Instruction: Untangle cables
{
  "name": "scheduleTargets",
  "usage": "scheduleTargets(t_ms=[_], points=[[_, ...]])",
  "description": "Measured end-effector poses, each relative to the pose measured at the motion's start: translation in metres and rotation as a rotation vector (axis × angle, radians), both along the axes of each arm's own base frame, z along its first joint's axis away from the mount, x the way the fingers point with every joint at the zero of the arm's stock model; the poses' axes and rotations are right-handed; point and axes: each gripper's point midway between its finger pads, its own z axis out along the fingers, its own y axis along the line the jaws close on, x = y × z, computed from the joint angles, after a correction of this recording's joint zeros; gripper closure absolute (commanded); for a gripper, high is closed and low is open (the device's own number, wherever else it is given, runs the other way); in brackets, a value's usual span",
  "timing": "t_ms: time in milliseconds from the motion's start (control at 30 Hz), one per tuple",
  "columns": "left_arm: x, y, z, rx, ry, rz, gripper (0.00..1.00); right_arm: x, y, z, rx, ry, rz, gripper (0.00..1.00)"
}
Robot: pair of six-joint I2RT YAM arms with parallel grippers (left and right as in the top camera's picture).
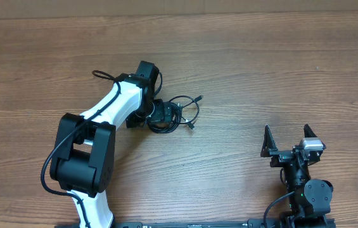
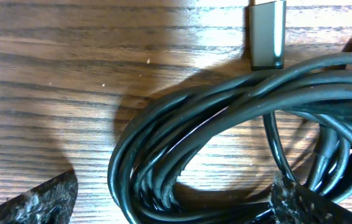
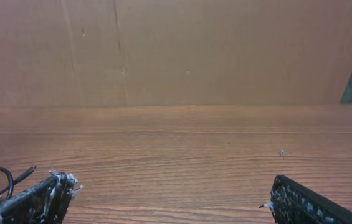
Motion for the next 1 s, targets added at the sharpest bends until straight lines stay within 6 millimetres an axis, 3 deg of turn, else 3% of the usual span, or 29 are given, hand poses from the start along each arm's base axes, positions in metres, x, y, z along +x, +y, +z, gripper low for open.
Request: scheduleTargets(t_ms=[800,1000], points=[[0.0,0.0,0.0,0.0,0.0,0.0,0.0,0.0,0.0,0.0,0.0,0.0,0.002,0.0],[0.0,0.0,0.0,0.001,-0.001,0.0,0.01,-0.002,0.02,0.0,0.052,0.005,0.117,0.0]])
